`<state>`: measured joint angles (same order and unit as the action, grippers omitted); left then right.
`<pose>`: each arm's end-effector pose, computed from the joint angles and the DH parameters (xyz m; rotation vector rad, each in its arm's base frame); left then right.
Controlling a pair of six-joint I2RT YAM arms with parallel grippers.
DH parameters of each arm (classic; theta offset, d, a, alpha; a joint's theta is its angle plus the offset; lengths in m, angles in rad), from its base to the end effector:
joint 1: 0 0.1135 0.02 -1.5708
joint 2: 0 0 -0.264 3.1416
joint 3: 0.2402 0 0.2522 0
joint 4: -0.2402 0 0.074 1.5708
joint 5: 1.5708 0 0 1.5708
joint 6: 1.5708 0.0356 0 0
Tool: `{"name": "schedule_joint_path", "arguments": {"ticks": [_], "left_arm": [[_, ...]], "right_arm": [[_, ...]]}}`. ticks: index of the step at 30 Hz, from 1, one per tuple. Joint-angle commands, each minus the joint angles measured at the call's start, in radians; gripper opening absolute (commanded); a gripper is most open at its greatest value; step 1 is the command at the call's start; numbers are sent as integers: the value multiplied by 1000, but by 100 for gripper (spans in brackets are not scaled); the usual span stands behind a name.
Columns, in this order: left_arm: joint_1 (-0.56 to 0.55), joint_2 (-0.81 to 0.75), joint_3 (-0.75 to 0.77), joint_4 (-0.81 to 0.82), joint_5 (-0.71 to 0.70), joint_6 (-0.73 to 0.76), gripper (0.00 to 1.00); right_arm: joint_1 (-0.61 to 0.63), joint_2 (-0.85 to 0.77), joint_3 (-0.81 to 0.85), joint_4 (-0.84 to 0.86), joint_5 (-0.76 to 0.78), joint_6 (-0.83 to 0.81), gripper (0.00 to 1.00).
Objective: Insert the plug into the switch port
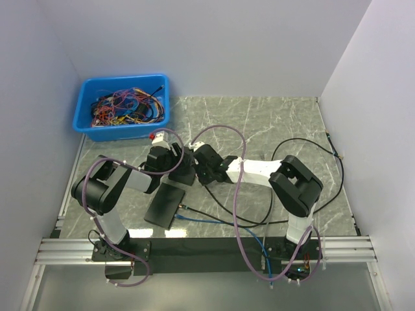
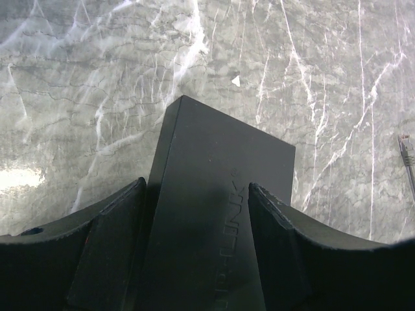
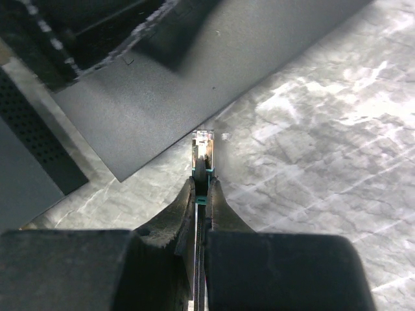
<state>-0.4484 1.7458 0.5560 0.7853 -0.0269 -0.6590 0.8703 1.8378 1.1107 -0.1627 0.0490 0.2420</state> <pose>0.2829 -0.1350 0.1253 -0.2326 2.0283 -0.6848 0.2473 0.2906 0.1650 -0.7539 2.3907 0.4167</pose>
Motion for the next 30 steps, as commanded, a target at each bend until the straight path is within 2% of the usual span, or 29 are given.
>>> {"name": "schedule_joint_path", "arguments": {"ticks": [1, 10, 14, 17, 24, 30], "left_arm": [[-19, 31, -4, -89, 51, -27, 69], [-19, 38, 8, -107, 51, -27, 69], [-19, 41, 15, -113, 50, -25, 69], [-19, 43, 27, -127, 53, -21, 69], [-22, 89, 94, -115, 197, 57, 69], [-26, 144, 173, -135, 269, 94, 68]], "right_arm": [[-24, 6, 58, 74, 72, 26, 0], [-28, -132, -66, 160, 130, 51, 0], [-28, -115, -52, 123, 143, 63, 0], [-27, -86, -40, 109, 94, 72, 0], [4, -63, -2, 65, 75, 95, 0], [6, -235, -106, 31, 138, 100, 0]]}}
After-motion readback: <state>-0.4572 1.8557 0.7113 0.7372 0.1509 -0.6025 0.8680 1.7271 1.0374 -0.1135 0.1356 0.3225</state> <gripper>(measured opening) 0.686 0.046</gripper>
